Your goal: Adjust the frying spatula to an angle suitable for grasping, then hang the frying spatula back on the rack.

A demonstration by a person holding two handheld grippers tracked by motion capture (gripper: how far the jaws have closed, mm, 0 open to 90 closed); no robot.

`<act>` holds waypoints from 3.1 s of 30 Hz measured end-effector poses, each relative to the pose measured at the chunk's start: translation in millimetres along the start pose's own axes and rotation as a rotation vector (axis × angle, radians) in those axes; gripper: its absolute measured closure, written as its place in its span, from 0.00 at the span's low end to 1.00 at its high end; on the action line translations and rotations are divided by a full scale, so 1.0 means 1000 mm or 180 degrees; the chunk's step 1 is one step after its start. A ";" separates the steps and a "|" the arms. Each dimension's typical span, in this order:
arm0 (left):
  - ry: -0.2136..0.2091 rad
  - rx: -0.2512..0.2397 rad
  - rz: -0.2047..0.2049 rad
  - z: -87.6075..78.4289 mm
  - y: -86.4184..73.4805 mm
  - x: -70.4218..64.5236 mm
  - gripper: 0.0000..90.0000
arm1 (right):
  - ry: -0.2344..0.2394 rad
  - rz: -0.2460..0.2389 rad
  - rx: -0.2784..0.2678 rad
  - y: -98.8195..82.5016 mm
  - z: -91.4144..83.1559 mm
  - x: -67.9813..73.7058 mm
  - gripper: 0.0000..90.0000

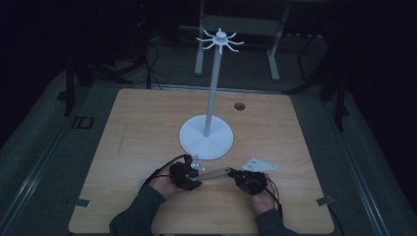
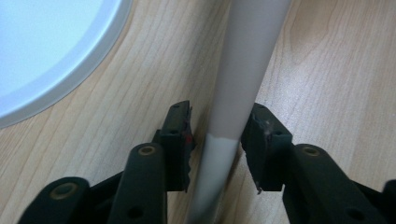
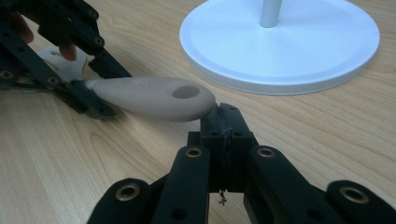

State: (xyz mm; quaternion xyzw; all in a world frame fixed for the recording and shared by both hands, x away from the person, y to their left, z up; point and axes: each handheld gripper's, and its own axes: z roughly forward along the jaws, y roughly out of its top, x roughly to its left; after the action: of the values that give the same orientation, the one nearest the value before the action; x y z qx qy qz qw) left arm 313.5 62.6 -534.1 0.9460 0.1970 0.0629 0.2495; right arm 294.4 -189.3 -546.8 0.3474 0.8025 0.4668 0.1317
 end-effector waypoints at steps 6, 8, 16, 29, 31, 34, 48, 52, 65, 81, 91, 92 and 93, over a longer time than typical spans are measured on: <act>-0.0020 0.0031 0.0023 0.003 0.002 -0.001 0.77 | -0.0001 0.0000 -0.0018 0.001 -0.001 0.001 1.00; -0.0020 0.0060 0.0024 0.004 0.002 -0.001 0.78 | 0.0000 -0.0005 -0.0018 0.001 -0.001 0.001 1.00; 0.0132 0.0071 0.0103 0.002 0.002 -0.001 0.81 | -0.0016 0.0053 -0.0068 0.001 -0.003 -0.002 0.89; 0.0280 -0.0088 -0.0040 -0.009 0.002 0.002 0.83 | -0.0154 0.0198 -0.0189 0.002 -0.015 -0.010 0.64; 0.0330 -0.0137 -0.0093 -0.012 0.003 0.002 0.83 | -0.0195 0.0232 -0.0235 0.003 -0.019 -0.013 0.61; 0.0364 -0.0223 -0.0168 -0.016 0.004 0.002 0.83 | -0.0236 0.0241 -0.0250 0.003 -0.022 -0.014 0.59; 0.0571 -0.0418 -0.0449 -0.027 0.010 0.006 0.83 | -0.0411 0.0397 -0.0346 -0.002 -0.042 -0.032 0.54; 0.0597 -0.0458 -0.0494 -0.029 0.011 0.007 0.83 | -0.0505 0.0440 -0.0371 -0.004 -0.050 -0.039 0.53; 0.0719 -0.0648 -0.0688 -0.038 0.018 0.006 0.83 | -0.0701 0.0443 -0.0384 -0.008 -0.062 -0.049 0.52; 0.0859 -0.1126 -0.0927 -0.057 0.038 0.000 0.84 | -0.0840 0.0396 -0.0322 -0.010 -0.061 -0.049 0.52; 0.1005 -0.1385 -0.1059 -0.067 0.052 -0.004 0.84 | -0.0819 0.0415 -0.0339 -0.011 -0.063 -0.050 0.51; 0.1035 -0.1416 -0.1077 -0.068 0.053 -0.005 0.84 | -0.0827 0.0406 -0.0341 -0.011 -0.063 -0.050 0.51; 0.1064 -0.1442 -0.1094 -0.069 0.054 -0.006 0.84 | -0.0828 0.0405 -0.0340 -0.011 -0.063 -0.049 0.51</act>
State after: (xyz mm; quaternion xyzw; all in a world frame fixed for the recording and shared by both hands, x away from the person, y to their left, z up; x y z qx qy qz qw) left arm 311.9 48.0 -447.3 0.7960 0.3729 0.2166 0.4248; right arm 292.0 -267.8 -527.9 0.4475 0.7291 0.4673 0.2230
